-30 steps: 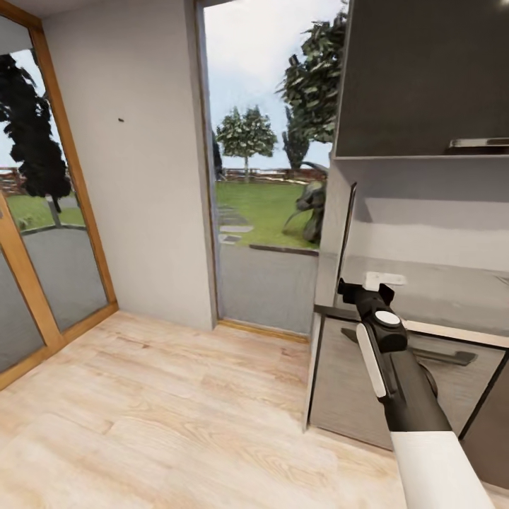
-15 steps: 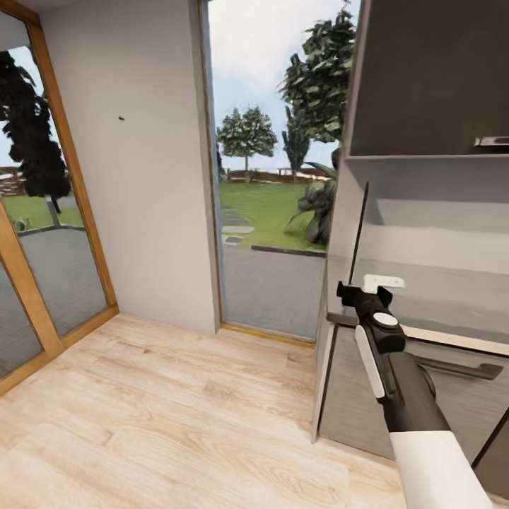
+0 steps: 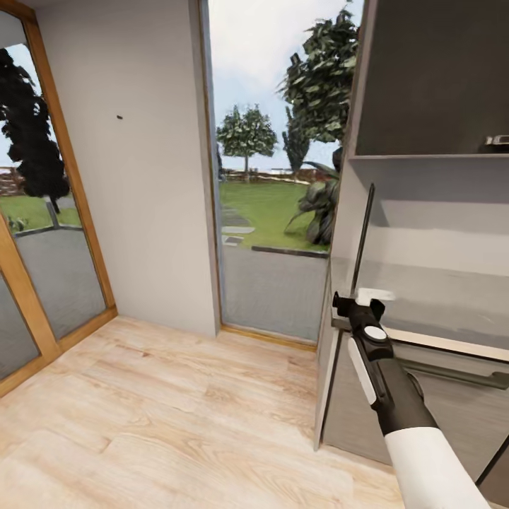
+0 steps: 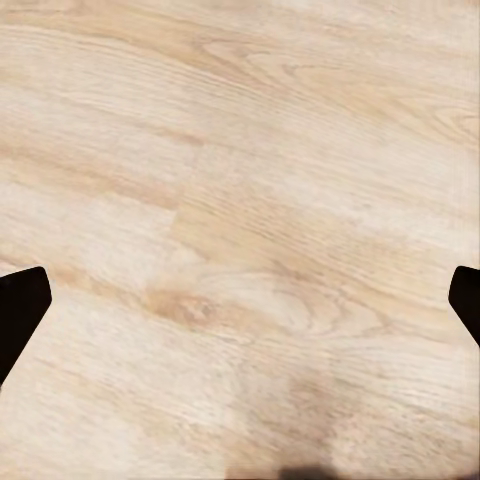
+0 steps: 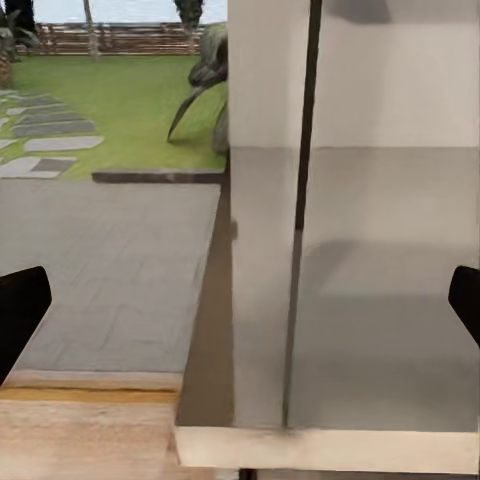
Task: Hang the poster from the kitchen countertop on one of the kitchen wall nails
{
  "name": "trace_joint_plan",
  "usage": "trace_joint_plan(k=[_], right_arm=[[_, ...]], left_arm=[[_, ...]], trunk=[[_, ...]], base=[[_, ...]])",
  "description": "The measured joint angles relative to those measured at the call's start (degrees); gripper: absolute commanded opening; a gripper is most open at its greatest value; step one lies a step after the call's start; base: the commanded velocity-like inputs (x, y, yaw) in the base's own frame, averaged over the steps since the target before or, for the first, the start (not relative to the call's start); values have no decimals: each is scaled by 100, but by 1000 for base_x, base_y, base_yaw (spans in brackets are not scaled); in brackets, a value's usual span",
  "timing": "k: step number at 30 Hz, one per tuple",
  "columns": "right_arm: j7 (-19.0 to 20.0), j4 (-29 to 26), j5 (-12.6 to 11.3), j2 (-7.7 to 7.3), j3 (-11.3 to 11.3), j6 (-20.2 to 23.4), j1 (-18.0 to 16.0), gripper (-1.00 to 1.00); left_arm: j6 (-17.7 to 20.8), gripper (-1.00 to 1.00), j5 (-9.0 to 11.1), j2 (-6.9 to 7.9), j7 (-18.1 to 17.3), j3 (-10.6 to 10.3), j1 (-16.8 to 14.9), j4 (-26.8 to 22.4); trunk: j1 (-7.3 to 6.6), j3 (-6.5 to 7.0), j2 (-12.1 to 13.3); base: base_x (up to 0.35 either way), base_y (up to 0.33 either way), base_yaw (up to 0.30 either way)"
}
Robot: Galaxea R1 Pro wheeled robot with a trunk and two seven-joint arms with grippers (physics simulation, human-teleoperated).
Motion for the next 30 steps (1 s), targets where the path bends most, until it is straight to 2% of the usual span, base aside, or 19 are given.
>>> trace_joint_plan(k=[13, 21, 30], right_arm=[[1, 185, 4, -7, -2, -70, 0, 100], [2, 307, 4, -16, -7, -81, 0, 100], [6, 902, 1, -55, -16, -596, 0, 100]], left_arm=[[0, 100, 1, 1, -1, 4, 0, 9], [-1, 100, 4, 2, 5, 4, 0, 6], [0, 100, 5, 6, 5, 4, 0, 6]], trunk=[[2, 0, 0], [1, 0, 0], [2, 0, 1]], base=[[168, -22, 0], [152, -139, 0], [28, -28, 0]])
